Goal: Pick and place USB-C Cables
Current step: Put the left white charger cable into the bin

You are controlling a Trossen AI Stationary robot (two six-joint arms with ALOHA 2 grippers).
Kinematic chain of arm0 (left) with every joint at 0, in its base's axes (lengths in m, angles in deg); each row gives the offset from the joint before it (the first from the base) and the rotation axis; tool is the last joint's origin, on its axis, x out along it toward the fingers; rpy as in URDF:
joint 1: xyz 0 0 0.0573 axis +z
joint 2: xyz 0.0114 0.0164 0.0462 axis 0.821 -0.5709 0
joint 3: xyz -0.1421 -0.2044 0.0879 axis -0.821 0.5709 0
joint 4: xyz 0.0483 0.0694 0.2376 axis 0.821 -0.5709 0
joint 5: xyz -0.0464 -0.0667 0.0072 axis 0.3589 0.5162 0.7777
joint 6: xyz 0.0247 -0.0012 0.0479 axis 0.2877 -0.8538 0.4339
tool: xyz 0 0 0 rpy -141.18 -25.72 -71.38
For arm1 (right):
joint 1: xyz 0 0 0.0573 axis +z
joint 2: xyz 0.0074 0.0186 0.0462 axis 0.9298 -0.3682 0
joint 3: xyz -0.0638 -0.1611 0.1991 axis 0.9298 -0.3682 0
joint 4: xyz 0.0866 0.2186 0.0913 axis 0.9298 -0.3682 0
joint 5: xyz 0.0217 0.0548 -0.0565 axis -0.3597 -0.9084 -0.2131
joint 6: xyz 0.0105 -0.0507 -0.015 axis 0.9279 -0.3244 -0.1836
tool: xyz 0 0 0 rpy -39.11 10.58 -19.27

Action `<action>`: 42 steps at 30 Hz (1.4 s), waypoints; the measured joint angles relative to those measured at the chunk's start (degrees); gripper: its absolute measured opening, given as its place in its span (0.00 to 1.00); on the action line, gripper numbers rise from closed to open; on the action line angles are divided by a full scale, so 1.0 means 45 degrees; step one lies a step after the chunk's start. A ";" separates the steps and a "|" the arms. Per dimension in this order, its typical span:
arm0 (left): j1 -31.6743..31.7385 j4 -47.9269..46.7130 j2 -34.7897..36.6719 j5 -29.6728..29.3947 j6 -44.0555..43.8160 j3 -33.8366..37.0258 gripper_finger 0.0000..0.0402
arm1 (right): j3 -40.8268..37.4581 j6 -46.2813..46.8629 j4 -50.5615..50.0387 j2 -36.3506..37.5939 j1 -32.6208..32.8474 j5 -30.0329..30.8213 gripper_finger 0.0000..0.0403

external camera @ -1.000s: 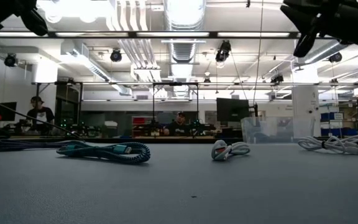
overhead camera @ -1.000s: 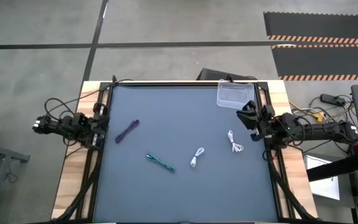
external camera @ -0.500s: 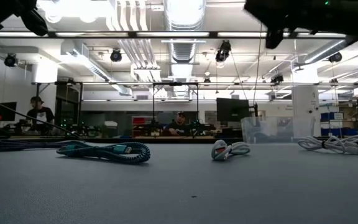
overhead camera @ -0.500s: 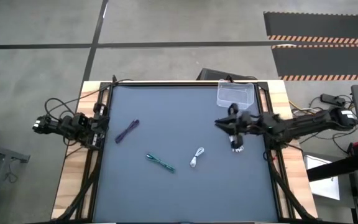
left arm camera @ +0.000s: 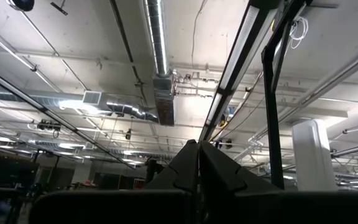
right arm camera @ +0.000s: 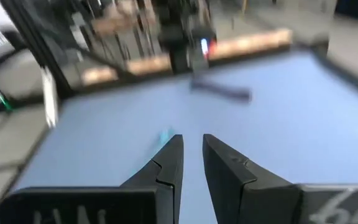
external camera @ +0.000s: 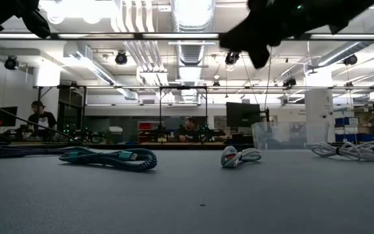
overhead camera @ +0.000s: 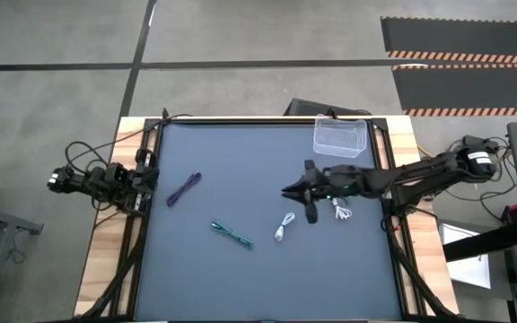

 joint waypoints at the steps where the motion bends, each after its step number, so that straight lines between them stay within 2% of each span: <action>1: 0.0002 0.0013 0.0005 0.0002 0.0000 0.0000 0.00 | 0.0300 0.0051 -0.0761 -0.0226 0.0071 0.0004 0.13; 10: 0.0001 -0.0109 0.0005 0.0002 -0.0002 0.0000 0.00 | 0.2713 -0.0030 -0.5212 -0.2135 0.0965 -0.0004 0.13; 20: -0.0001 -0.0148 0.0000 0.0003 -0.0010 0.0000 0.00 | 0.5310 -0.3388 -0.9142 -0.4177 0.1422 -0.0015 0.13; 29: -0.0001 -0.0143 0.0000 0.0003 -0.0007 0.0000 0.00 | 0.7736 -0.5420 -1.2237 -0.6417 0.1421 -0.0224 0.13; 37: -0.0003 -0.0146 0.0000 0.0003 -0.0005 0.0000 0.00 | 0.8722 -0.5458 -1.2702 -0.7671 0.1421 -0.0349 0.14; 42: -0.0003 -0.0152 0.0000 0.0003 -0.0005 0.0000 0.00 | 0.8748 -0.5462 -1.2780 -0.7850 0.1431 -0.0346 0.22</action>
